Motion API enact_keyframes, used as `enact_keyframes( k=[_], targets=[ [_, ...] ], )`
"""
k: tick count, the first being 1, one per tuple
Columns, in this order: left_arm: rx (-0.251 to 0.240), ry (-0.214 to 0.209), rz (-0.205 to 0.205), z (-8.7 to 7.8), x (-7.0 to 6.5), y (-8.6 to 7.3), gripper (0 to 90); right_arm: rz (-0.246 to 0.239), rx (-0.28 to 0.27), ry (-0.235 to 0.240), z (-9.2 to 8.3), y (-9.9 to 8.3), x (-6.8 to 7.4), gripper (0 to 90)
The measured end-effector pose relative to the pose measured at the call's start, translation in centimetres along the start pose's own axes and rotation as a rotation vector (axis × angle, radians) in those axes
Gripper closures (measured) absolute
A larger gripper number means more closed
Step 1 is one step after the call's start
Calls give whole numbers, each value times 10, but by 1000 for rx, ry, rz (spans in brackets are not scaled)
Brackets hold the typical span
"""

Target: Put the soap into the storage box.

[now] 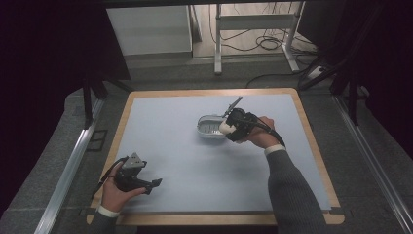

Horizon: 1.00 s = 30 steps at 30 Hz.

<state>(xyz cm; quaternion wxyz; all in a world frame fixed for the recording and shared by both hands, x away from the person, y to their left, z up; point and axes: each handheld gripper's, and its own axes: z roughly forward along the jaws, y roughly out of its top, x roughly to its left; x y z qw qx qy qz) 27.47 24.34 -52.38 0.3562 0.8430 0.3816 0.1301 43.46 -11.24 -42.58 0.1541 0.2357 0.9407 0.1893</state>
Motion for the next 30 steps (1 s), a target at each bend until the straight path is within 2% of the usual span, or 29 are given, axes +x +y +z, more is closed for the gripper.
enact_keyframes(
  k=[12, 23, 30],
  targets=[
    [-16, 4, -4, -3, 1, 0, 85, 1, -9, 13, 8, 14, -5, 496],
    [-14, 5, 0, -3, 1, 0, 86, -34, 33, 13, 20, 28, -11, 496],
    [-11, 3, 3, -2, 1, 0, 85, -60, 24, 24, 27, 37, -16, 495]
  ],
)
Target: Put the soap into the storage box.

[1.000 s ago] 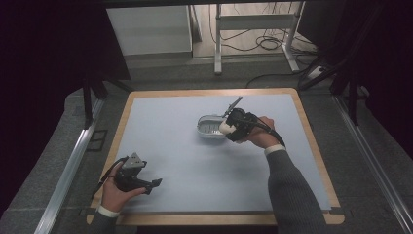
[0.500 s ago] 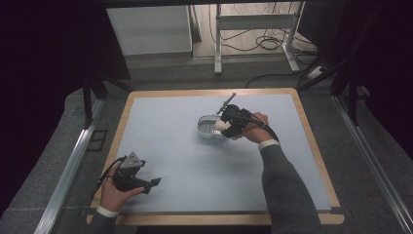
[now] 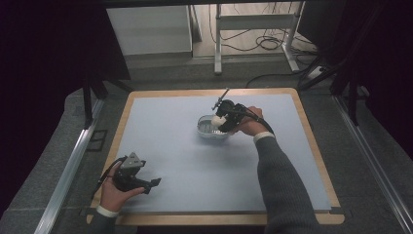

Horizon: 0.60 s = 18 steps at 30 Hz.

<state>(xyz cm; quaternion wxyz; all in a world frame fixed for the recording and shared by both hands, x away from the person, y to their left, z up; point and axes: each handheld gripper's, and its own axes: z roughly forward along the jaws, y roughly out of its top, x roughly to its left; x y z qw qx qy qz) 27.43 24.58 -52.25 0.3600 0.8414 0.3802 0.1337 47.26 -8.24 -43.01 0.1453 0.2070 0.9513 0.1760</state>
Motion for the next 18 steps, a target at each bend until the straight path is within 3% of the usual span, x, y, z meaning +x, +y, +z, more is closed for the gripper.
enact_keyframes(
  k=[12, 18],
  targets=[
    [-1, 4, -1, 0, 0, 0, 85, -61, -20, 29, 19, 19, -2, 495],
    [4, -2, 2, 1, -1, 0, 85, -78, 7, 13, 27, 24, 0, 495]
  ],
)
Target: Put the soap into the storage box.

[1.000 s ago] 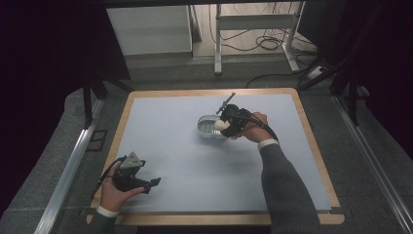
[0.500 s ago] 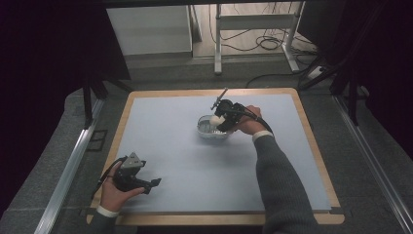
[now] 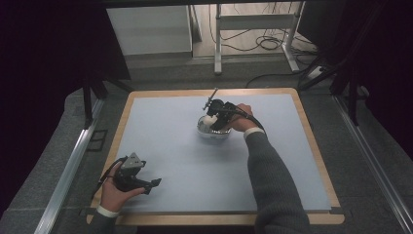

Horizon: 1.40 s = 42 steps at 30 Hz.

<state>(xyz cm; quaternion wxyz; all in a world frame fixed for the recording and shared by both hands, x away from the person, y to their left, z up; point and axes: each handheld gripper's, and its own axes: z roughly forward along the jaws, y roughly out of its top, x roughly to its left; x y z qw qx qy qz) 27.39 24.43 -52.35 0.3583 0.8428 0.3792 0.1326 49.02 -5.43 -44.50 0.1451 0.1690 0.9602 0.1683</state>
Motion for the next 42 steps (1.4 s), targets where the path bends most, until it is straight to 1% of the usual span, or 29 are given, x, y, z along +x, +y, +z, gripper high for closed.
enact_keyframes(
  k=[1, 2, 5, 6, 7, 8, 9, 10, 11, 13, 14, 15, 16, 17, 19, 21, 22, 26, 29, 32, 35, 38, 40, 42],
  targets=[
    [0, 0, 0, 0, 0, 0, 85, 0, 0, 0, 0, 0, 0, 495],
    [3, 1, 1, 0, 0, 0, 85, -16, 2, 1, 2, 1, 1, 494],
    [4, 3, 0, 1, 0, 0, 85, -17, 10, -2, 4, 1, 2, 492],
    [3, 2, 0, 0, 0, 0, 85, -19, 13, 3, 5, 1, 3, 490],
    [3, 2, 1, 0, 0, 0, 85, -33, 12, 9, 6, 1, 3, 477],
    [2, 2, 0, 0, 0, 0, 85, -28, 11, 9, 6, 1, 4, 471],
    [1, 3, -1, 0, 0, 0, 85, -18, -14, 0, 4, 2, 3, 470],
    [1, 6, -1, -1, 0, 0, 85, -2, -25, 1, 2, 3, 3, 470],
    [1, 7, -1, -1, 0, 0, 85, 1, -36, 7, -1, 3, 4, 470],
    [-1, 5, -2, -1, 0, 0, 85, 2, -37, 3, -2, 3, 4, 464],
    [-1, 5, -2, -1, 0, 0, 85, 10, -40, -12, -5, 3, 5, 428],
    [2, 6, 1, -1, 0, 0, 85, 21, -50, -19, -7, 3, 5, 418],
    [2, 6, 1, -1, 0, 0, 85, 21, -50, -19, -7, 3, 5, 418],
    [3, 4, 2, 0, 0, 0, 85, 61, -81, -32, -12, 1, 6, 401],
    [5, 2, 3, 0, 0, 0, 85, 98, -121, -34, -16, -2, 8, 377],
    [6, 2, 5, 1, -1, 0, 85, 114, -148, -31, -20, -5, 12, 360],
    [7, 3, 5, 1, -1, 0, 85, 117, -157, -38, -22, -7, 14, 355],
    [9, 3, 6, 1, -1, 0, 85, 150, -181, -35, -27, -19, 20, 342],
    [8, 9, 5, 0, 0, 0, 85, 174, -209, -39, -31, -34, 24, 339],
    [6, 11, 2, 0, -1, 0, 85, 203, -225, -43, -34, -49, 28, 336],
    [9, 11, 3, 0, -1, 0, 85, 200, -229, -48, -35, -64, 32, 337],
    [9, 15, 6, 0, -1, 0, 85, 221, -240, -49, -37, -80, 39, 337],
    [9, 19, 6, 0, 0, 0, 85, 231, -243, -58, -39, -91, 44, 329],
    [10, 20, 7, -1, 0, 0, 85, 250, -255, -62, -42, -102, 47, 328]
  ],
)
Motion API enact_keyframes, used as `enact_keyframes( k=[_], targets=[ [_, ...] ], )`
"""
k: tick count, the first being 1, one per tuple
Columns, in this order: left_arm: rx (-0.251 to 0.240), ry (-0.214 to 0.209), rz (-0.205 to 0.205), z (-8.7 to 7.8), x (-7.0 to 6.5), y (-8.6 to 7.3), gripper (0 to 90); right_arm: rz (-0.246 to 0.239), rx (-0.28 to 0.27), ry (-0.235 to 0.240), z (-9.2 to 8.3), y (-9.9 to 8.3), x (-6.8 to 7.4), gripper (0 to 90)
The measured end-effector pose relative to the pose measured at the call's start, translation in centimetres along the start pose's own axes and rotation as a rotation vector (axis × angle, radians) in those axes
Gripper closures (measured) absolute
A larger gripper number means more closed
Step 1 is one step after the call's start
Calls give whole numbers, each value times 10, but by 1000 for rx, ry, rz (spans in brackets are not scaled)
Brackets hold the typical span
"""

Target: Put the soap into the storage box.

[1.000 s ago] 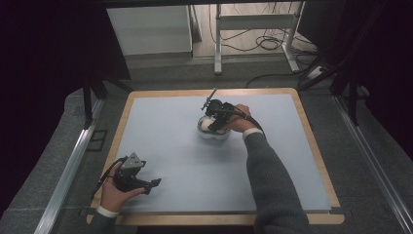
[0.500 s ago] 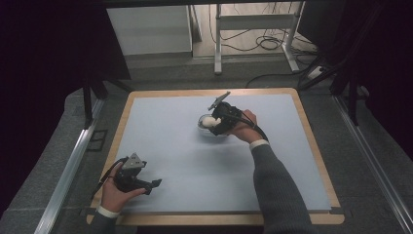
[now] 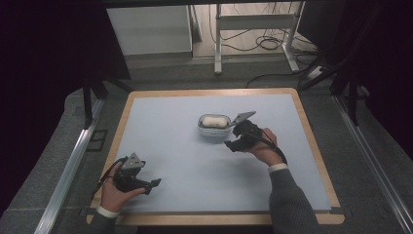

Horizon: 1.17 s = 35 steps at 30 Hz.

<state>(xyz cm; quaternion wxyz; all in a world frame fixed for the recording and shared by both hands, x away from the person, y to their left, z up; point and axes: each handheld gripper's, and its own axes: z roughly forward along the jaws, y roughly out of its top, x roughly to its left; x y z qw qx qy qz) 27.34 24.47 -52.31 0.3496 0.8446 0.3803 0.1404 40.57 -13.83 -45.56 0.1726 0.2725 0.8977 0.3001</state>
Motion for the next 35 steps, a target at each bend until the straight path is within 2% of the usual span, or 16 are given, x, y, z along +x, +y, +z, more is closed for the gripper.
enact_keyframes(
  k=[6, 15, 18, 19, 22, 26, 30, 35],
  targets=[
    [1, 8, -2, -1, 1, 0, 85, 49, -33, -5, -15, -36, 5, 319],
    [14, 9, 4, 2, -1, 0, 85, 140, -53, -36, -26, -86, 6, 305],
    [14, 11, 4, 2, -1, 0, 85, 183, -46, -17, -26, -102, 4, 302],
    [14, 12, 4, 2, -1, 0, 85, 187, -34, -24, -27, -105, 3, 301],
    [11, 11, 2, 2, -1, 0, 85, 215, -43, -41, -30, -110, 0, 301],
    [13, 7, 5, 2, -1, -1, 85, 214, -54, -53, -32, -108, 0, 300],
    [13, 1, 8, 3, -2, -1, 85, 211, -33, -78, -29, -109, 1, 291],
    [16, 2, 12, 3, -1, 0, 84, 231, -42, -93, -31, -109, 0, 285]
  ],
)
